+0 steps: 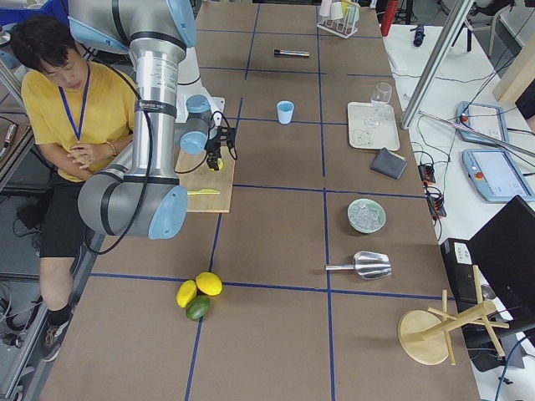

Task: Squeeze lemon into cup
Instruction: 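Lower the right gripper and pinch the lemon slice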

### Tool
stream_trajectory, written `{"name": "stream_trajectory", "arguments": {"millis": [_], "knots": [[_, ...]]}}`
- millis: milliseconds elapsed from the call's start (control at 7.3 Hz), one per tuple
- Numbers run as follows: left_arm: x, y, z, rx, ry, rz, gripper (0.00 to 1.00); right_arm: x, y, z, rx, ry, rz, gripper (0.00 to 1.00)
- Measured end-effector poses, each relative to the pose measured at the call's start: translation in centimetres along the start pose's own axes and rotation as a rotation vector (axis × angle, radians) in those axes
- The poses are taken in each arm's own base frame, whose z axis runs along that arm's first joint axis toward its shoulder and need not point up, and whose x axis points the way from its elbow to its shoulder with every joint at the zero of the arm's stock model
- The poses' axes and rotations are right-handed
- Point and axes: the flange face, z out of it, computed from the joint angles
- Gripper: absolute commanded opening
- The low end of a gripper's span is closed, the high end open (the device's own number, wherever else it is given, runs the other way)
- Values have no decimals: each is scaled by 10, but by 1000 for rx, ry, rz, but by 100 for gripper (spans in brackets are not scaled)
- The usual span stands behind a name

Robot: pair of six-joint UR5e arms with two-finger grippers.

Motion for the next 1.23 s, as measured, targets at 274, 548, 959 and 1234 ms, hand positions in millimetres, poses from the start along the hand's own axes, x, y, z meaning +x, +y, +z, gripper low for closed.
{"name": "stream_trajectory", "arguments": {"millis": [274,548,959,1234], "knots": [[0,0,0,0,0,0,100,0,0,0,0,-1,1,60],[0,-1,0,1,0,1,100,0,-1,-2,2,-4,2,60],[0,-1,0,1,0,1,100,2,-4,-14,3,-13,7,60],[0,0,0,1,1,1,100,4,-7,-21,5,-18,11,61]]}}
